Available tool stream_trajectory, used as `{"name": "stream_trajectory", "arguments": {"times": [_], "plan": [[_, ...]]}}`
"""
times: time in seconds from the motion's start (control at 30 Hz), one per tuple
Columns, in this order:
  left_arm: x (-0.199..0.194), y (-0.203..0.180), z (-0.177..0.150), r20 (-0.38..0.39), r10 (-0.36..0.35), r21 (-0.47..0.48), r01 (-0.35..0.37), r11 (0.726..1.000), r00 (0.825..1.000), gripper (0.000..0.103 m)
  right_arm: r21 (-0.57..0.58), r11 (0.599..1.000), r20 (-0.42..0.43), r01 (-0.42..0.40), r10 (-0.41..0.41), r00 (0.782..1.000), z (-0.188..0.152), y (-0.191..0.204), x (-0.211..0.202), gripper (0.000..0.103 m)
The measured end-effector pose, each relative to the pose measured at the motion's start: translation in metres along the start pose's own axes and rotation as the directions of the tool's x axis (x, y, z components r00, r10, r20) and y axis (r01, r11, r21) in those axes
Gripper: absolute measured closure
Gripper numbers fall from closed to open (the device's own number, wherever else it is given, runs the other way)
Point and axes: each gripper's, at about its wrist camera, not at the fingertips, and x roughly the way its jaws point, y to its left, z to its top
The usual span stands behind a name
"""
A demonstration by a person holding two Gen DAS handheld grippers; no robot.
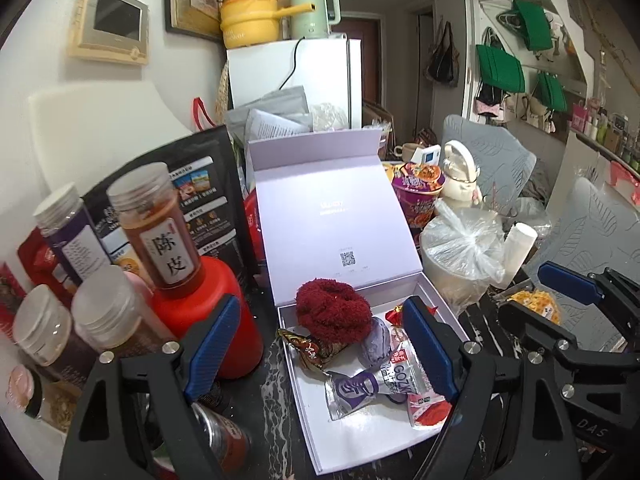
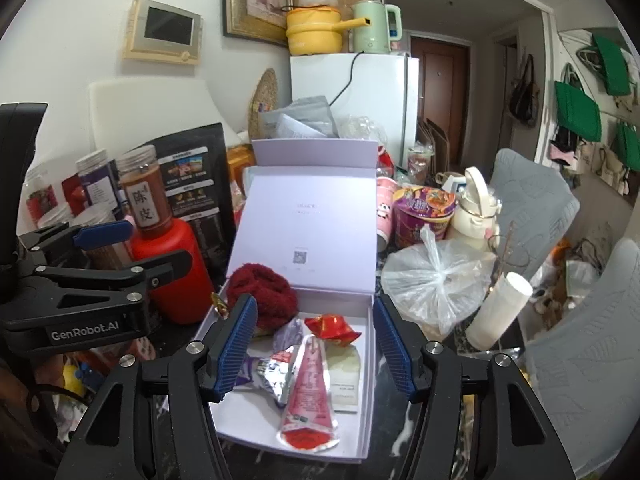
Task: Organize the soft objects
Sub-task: 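Withdraw both tools from the box back over the table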
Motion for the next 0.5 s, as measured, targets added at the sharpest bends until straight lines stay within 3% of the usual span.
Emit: {"name": "stream_trajectory", "arguments": {"times": [0.23,0.33,0.5], "plan": [[-0.047,-0.003,-0.009,0.076,0.002,0.023,-0.004,1.000,0.997,0.019,-0.001,1.000,0.050,0.016,-0.016,0.999,-0.007,0.010,-0.042,0.031],[-0.063,-0.005,-0.015,0.093,-0.011,0.025,0.009,1.000,0.996,0.000,0.004,1.000,0.073,0.028,-0.029,0.997,-0.012,0.014,-0.063,0.024],[-0.088,-0.009,-0.029,0.133,-0.023,0.039,0.018,0.999,0.991,0.000,0.017,0.998,0.097,0.065,-0.066,0.993,-0.026,0.021,-0.091,0.016]]}}
